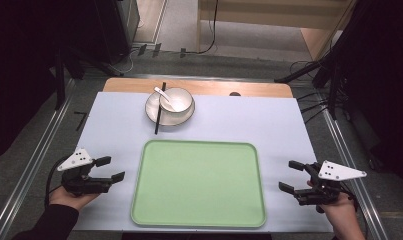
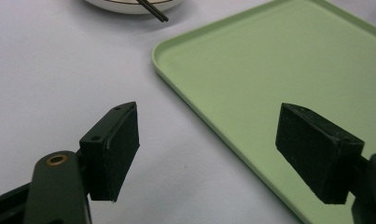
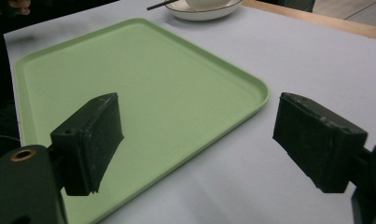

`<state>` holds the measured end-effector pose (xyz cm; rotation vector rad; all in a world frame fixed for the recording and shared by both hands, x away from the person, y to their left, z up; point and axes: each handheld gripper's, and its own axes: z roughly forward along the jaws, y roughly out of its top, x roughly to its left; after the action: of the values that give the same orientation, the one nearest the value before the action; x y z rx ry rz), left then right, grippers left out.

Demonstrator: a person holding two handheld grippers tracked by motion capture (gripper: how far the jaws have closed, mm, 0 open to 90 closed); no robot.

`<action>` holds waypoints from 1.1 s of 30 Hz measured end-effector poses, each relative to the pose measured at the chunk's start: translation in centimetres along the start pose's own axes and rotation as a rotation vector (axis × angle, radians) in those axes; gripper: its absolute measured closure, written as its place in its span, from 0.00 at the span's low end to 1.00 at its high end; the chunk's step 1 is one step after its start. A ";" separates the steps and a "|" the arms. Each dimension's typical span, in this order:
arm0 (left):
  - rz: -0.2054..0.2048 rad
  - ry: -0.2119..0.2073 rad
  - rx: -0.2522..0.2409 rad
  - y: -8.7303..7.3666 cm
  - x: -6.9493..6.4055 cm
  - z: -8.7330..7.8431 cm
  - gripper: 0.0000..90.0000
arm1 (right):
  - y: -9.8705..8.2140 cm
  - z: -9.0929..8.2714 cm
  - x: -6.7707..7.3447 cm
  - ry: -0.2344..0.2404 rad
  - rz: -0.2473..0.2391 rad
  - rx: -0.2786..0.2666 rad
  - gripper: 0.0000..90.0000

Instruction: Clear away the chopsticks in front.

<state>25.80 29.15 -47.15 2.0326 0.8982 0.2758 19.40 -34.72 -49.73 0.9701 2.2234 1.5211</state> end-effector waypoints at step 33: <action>-0.107 -0.014 0.019 6.8 2.1 1.1 0.33 | 1.4 0.1 0.5 -0.070 0.035 -0.064 0.17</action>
<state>31.22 27.41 -42.71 1.9936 1.0004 0.1954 19.61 -33.97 -48.45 1.0316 2.1076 1.5394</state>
